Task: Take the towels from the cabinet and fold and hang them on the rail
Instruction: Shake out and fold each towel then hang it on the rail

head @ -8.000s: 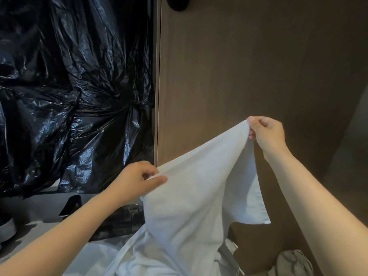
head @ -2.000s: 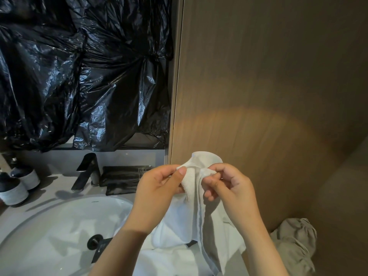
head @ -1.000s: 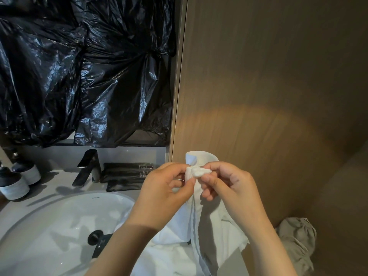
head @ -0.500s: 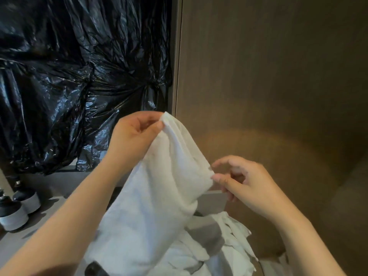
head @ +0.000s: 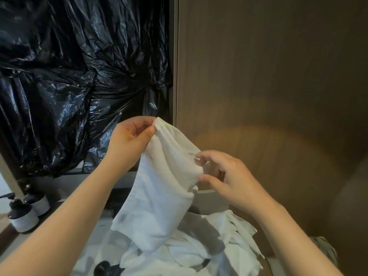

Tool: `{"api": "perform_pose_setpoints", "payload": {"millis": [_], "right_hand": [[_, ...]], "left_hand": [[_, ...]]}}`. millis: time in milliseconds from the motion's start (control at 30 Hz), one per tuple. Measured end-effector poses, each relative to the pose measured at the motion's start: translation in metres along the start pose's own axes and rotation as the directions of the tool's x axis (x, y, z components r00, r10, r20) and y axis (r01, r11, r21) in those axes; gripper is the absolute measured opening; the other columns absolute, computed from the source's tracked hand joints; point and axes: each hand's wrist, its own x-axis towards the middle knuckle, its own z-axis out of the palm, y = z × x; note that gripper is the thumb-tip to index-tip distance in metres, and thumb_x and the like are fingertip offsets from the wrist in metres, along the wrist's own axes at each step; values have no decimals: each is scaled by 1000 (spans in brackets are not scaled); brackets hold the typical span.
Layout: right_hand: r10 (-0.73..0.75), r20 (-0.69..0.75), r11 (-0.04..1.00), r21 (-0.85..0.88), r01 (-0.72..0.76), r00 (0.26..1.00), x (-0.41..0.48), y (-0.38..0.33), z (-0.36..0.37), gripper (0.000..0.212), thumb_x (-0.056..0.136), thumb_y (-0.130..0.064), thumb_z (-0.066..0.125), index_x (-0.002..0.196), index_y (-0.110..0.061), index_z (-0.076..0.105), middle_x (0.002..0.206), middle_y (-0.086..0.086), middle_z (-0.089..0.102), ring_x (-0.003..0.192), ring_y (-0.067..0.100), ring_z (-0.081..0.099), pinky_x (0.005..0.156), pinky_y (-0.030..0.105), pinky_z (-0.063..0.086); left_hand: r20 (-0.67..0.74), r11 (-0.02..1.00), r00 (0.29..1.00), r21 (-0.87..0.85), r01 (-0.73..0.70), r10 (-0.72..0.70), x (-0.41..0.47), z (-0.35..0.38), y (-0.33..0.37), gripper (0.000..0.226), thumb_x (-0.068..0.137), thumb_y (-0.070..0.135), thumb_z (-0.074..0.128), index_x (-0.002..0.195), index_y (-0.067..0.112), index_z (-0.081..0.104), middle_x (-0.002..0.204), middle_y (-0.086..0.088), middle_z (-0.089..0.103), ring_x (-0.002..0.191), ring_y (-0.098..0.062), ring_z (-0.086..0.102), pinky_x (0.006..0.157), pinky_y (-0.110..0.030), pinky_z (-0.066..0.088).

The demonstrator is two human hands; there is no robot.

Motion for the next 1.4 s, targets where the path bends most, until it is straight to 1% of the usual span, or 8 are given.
{"api": "perform_pose_setpoints", "payload": {"millis": [200,300,367,567,800,900,1200,1400], "right_hand": [[-11,122,997,-75,20,993,10,12,-2,27,85,-44,69,112,-42,63,102,-30,59,92,-5,56,64,12,46],[-12,232,1000,-25,18,973,4,12,10,13,89,-40,66,90,-27,68,83,-14,65,75,8,58,62,30,50],[-12,218,999,-47,23,976,4,11,11,25,91,-37,64,74,-19,61,69,-6,58,63,15,53,59,40,48],[-92,130,971,-208,118,987,19,-8,-37,30,91,-36,63,65,-26,51,62,-9,51,61,9,51,56,25,37],[-231,56,841,-490,228,971,46,-34,-88,34,94,-45,55,66,-36,37,65,-16,44,60,4,48,55,14,29],[-219,94,819,-523,235,971,46,-38,-91,27,94,-48,52,71,-36,46,68,-18,46,62,2,51,55,10,29],[-125,38,954,-271,131,991,9,-33,-83,38,91,-54,46,74,-30,70,72,-15,60,71,8,62,60,27,54],[22,121,990,-144,-4,992,12,-36,-103,11,88,-37,64,85,-40,74,81,-26,69,82,-3,66,63,13,52]], "left_hand": [[-34,1000,999,-5,-18,18,0,-1,-5,22,94,15,60,95,35,68,92,17,71,86,2,67,75,-16,54],[-26,1000,999,3,-21,21,-2,0,-6,21,93,15,60,95,34,68,92,18,71,84,5,67,71,-9,53],[-34,1000,999,10,-10,11,-2,0,-7,20,94,15,60,96,33,68,93,16,71,84,5,67,71,-10,53],[-114,996,991,-68,61,-69,-3,-5,-18,18,95,16,59,101,28,70,96,10,73,90,-7,70,82,-29,57],[-164,988,983,-146,60,-84,-10,7,-26,26,95,7,57,97,29,70,89,12,75,88,-10,71,78,-24,58],[-167,985,981,-160,68,-95,-11,11,-29,22,96,9,56,103,25,70,93,6,75,88,-15,72,77,-27,58],[-157,989,986,-143,29,-52,-12,25,-25,21,95,11,57,105,27,68,99,7,73,94,-7,69,82,-26,56],[-155,993,988,-114,4,-22,-13,31,-20,25,94,14,58,99,37,67,95,15,72,91,-2,68,80,-23,56]]}}
